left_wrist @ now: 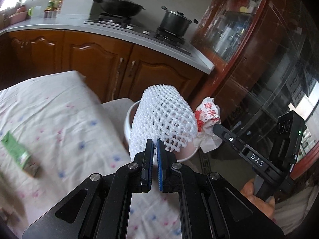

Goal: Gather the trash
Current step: 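Carry the foam net and tissue over the pink bin, then open both tools to drop the net and tissue into the bin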

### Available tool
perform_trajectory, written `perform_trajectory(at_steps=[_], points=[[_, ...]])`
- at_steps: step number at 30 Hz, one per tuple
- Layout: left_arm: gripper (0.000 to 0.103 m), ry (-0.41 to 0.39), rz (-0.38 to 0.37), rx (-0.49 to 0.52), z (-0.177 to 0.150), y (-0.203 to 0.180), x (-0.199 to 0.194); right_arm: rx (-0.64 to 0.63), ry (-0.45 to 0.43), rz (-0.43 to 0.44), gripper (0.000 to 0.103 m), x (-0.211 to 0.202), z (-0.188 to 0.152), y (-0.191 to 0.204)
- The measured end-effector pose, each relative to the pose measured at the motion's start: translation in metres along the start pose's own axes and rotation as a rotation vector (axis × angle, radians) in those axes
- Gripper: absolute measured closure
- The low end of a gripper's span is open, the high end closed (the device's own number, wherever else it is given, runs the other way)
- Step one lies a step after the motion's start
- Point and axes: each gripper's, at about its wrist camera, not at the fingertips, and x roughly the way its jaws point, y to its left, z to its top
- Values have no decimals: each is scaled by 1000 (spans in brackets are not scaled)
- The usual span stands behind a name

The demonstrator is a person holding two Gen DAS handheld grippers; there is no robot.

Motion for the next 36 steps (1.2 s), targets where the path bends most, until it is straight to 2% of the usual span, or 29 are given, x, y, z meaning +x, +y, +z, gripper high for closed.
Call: perform_trajectory(at_steps=[8, 17, 20, 22, 23, 24, 26, 29, 32, 35, 36], points=[[100, 62, 13, 27, 13, -18, 53, 37, 28, -43, 93, 23, 9, -31], [99, 137, 45, 30, 13, -13, 94, 43, 97, -67, 92, 55, 6, -45], [91, 153, 37, 25, 12, -11, 100, 54, 113, -67, 88, 61, 5, -49], [80, 158, 46, 24, 12, -11, 101, 79, 126, -58, 83, 66, 4, -53], [71, 155, 50, 23, 12, -10, 101, 89, 129, -56, 77, 67, 3, -55], [67, 148, 52, 22, 12, -10, 100, 95, 129, -56, 71, 67, 3, -56], [66, 148, 55, 16, 11, -7, 100, 109, 125, -52, 62, 67, 2, -59], [63, 146, 53, 0, 10, -1, 97, 116, 111, -51, 58, 63, 1, -60], [58, 137, 60, -14, 7, 4, 90, 126, 99, -42, 47, 57, 1, -59], [57, 124, 66, -30, 3, 9, 82, 126, 87, -36, 33, 54, 0, -54], [57, 121, 70, -35, 2, 11, 79, 125, 85, -35, 31, 54, 0, -52]])
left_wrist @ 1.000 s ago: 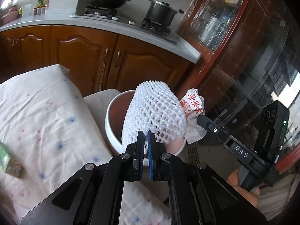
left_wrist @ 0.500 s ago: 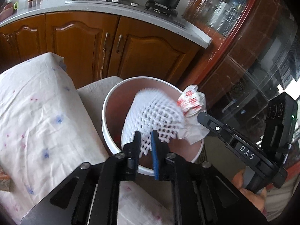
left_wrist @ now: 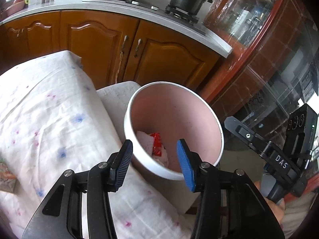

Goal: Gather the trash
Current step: 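Open both tools to drop the net and tissue into the bin, then move both open tools back toward the white sponge blocks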

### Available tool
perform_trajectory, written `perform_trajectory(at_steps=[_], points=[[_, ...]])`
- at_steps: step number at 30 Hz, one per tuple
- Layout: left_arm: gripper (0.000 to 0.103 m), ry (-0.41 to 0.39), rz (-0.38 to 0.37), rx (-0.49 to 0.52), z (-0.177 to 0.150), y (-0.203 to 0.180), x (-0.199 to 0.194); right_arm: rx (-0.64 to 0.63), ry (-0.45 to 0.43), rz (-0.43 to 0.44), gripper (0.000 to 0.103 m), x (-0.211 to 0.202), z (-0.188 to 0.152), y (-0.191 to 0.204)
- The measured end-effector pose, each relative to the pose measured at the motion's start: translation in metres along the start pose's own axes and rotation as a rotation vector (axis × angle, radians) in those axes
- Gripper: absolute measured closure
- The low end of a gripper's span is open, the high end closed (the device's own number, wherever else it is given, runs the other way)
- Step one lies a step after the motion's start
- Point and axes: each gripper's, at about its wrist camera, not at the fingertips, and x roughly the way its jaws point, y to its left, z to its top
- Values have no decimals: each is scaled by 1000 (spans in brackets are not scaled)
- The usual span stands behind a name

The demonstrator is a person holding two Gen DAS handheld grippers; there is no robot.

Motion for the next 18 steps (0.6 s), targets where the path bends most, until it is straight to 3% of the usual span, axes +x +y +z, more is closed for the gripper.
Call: perform_trajectory(at_steps=[5, 18], points=[[57, -28, 19, -24, -9, 12, -18, -6, 0, 26, 24, -3, -6, 12], [57, -149, 95, -105, -43, 67, -95, -51, 28, 126, 20, -3, -33, 65]])
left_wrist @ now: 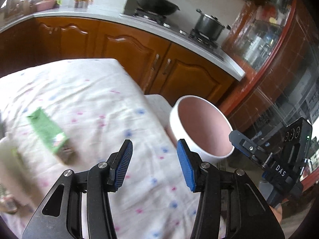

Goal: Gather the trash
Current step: 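Move both open tools back toward the white sponge blocks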

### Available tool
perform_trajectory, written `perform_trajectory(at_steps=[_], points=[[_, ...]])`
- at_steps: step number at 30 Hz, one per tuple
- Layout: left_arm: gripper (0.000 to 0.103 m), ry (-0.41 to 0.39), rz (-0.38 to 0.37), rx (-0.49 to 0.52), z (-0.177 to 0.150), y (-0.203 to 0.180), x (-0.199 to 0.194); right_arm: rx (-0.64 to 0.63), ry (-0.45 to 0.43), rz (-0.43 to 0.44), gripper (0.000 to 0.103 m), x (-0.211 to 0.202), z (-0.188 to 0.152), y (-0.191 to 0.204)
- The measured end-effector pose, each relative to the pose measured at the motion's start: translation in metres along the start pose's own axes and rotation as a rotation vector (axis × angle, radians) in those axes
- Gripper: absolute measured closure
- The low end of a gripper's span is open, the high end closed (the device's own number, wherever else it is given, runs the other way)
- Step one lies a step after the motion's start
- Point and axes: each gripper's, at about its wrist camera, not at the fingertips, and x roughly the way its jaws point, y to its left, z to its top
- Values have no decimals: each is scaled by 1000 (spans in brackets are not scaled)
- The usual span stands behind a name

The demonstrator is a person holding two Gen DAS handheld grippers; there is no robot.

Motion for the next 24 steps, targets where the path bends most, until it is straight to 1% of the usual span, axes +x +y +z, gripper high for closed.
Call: perform_trajectory(at_steps=[4, 9, 15, 20, 24], points=[[52, -36, 26, -22, -6, 18, -21, -23, 16, 37, 18, 6, -9, 20], [52, -65, 49, -50, -14, 40, -44, -55, 40, 79, 18, 13, -21, 44], [52, -112, 92, -78, -25, 61, -75, -82, 65, 110, 18, 18, -34, 68], [52, -141, 110, -118, -34, 82, -96, -111, 85, 131, 18, 20, -46, 86], [48, -155, 138, -139, -41, 98, -107, -133, 102, 151, 18, 23, -56, 101]])
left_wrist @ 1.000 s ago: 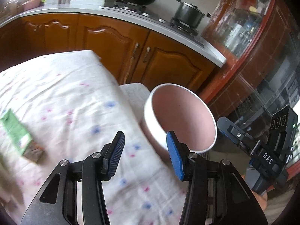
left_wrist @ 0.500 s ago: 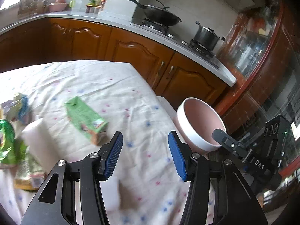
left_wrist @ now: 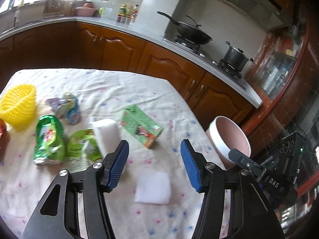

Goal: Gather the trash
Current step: 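Move both open tools back toward the white sponge blocks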

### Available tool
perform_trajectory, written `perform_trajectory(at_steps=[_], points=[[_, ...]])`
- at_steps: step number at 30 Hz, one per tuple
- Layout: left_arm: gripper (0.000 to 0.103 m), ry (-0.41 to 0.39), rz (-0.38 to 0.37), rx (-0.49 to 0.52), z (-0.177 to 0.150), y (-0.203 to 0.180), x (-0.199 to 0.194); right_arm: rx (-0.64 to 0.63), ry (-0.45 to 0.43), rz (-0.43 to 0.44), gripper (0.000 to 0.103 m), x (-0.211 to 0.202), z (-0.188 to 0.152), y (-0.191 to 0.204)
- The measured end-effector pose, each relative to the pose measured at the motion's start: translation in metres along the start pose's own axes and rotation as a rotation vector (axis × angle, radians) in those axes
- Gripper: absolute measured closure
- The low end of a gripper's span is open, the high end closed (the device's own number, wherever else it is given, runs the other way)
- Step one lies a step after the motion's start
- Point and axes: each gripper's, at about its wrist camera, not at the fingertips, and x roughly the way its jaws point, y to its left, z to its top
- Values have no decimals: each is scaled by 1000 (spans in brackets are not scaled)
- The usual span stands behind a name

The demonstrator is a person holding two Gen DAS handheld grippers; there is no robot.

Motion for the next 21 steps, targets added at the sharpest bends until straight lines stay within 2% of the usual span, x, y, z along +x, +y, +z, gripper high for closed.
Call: perform_trajectory(at_steps=[7, 12, 17, 21], points=[[47, -10, 52, -48, 0, 28, -8, -86, 49, 70, 18, 10, -12, 27], [39, 26, 71, -56, 2, 38, 0, -192, 118, 131, 18, 23, -22, 49], [36, 69, 87, -42, 5, 40, 14, -327, 176, 155, 18, 33, -34, 71], [35, 89, 102, -29, 9, 40, 26, -457, 217, 139, 18, 46, -44, 89]])
